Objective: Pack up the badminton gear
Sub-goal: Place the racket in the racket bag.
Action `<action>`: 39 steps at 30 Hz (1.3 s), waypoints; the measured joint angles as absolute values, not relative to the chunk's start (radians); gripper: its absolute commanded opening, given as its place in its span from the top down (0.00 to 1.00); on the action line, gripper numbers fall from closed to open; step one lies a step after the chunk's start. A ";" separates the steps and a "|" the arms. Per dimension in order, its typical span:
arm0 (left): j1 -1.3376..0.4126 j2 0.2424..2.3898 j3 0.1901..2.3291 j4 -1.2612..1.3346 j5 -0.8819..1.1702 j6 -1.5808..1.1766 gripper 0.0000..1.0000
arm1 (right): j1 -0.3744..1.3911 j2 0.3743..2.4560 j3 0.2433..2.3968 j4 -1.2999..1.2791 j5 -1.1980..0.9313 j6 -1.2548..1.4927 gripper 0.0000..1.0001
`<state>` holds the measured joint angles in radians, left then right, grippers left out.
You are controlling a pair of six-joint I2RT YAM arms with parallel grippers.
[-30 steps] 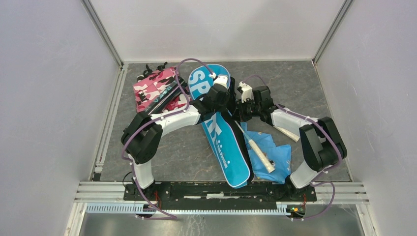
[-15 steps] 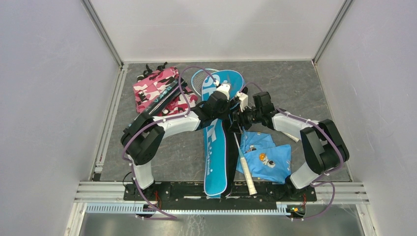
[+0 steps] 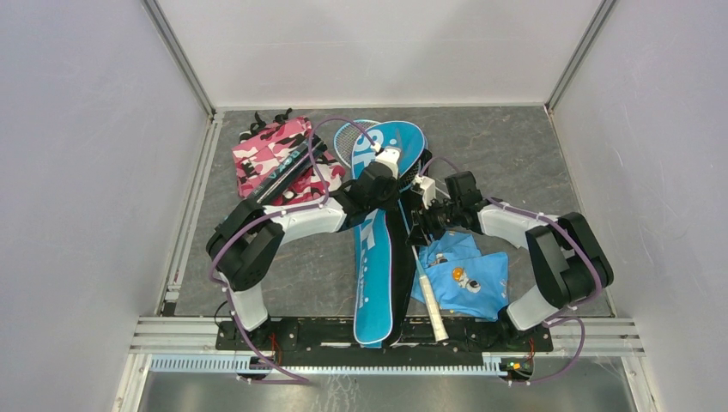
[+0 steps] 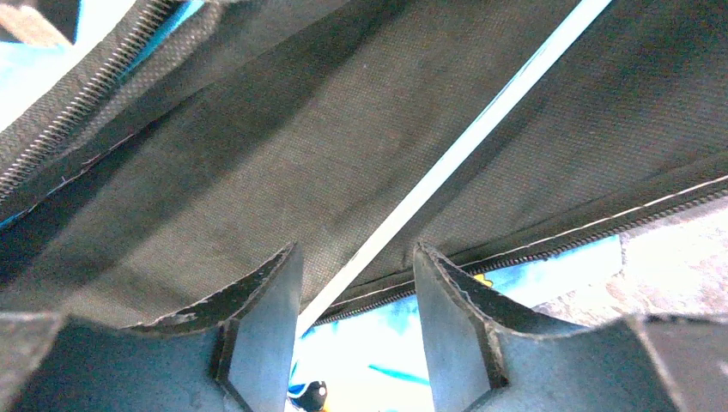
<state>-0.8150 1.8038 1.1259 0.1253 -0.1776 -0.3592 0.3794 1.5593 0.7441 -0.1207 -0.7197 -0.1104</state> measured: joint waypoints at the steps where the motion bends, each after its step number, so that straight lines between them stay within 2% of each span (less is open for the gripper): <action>1: -0.815 1.803 1.123 0.129 -0.177 -0.359 0.98 | 0.379 1.569 0.744 -0.119 -0.727 -0.110 0.48; 6: -0.815 1.796 1.117 0.130 -0.176 -0.359 0.98 | 0.379 1.632 0.744 -0.099 -0.764 -0.097 0.57; 12: -0.815 1.790 1.108 0.129 -0.178 -0.359 0.98 | 0.371 1.690 0.749 -0.042 -0.814 -0.044 0.83; 18: -0.815 1.789 1.079 0.131 -0.208 -0.359 0.98 | 0.368 1.714 0.750 0.022 -0.847 0.118 0.99; 39: -0.815 1.789 1.069 0.162 -0.287 -0.360 0.98 | 0.368 1.731 0.751 0.234 -0.852 0.563 1.00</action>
<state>-0.8146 1.7885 1.0695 0.1619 -0.2871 -0.3595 0.3683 1.7309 0.7509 0.2340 -0.8520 0.5632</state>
